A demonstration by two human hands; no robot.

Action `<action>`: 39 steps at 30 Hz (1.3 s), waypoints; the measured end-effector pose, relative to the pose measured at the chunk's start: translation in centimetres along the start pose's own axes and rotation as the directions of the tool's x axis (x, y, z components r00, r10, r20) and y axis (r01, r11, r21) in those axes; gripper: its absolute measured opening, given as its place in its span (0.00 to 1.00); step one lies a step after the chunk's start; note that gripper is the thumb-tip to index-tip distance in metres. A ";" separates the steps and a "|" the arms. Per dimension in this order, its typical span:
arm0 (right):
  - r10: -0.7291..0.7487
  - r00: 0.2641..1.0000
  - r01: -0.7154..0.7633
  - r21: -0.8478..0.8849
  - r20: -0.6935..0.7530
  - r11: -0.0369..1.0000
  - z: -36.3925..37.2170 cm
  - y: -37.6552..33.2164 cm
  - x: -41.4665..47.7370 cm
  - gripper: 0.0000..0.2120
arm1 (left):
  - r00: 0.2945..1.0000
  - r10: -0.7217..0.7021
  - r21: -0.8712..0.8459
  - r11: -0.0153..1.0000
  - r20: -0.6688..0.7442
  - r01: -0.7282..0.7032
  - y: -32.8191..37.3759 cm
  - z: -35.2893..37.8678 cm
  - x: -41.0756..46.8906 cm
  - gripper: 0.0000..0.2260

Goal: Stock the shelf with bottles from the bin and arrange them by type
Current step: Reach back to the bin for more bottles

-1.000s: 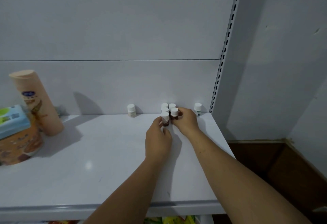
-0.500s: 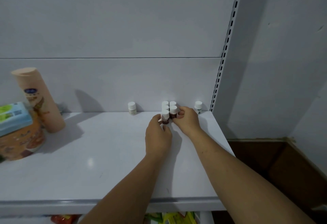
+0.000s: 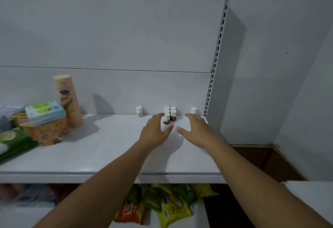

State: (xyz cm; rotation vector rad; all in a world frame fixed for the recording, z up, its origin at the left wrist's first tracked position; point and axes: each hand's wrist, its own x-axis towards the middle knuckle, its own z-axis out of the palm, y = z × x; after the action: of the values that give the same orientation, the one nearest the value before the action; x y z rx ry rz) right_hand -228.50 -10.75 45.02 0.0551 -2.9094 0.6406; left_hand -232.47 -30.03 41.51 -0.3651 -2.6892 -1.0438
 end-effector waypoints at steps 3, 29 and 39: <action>-0.067 0.998 0.067 -0.068 0.000 0.995 -0.3 -0.6 -3.4 0.38 | 0.989 0.142 0.268 0.952 0.036 -0.146 0.4 -1.5 -3.3 0.32; 0.000 0.997 0.010 -0.118 0.083 0.993 9.0 3.0 -30.6 0.31 | 0.948 0.194 0.365 0.888 0.253 -0.279 -2.5 2.7 -31.5 0.27; 0.322 0.901 -0.322 -0.049 0.292 0.945 18.8 5.4 -38.3 0.29 | 0.840 0.034 0.282 0.934 0.541 -0.220 -9.5 9.0 -38.0 0.30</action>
State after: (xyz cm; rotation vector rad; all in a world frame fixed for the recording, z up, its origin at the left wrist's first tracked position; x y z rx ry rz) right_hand -193.95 -13.71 19.65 -0.3724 -3.2421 0.7395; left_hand -200.78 -36.20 17.56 -0.8639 -3.1878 -0.4672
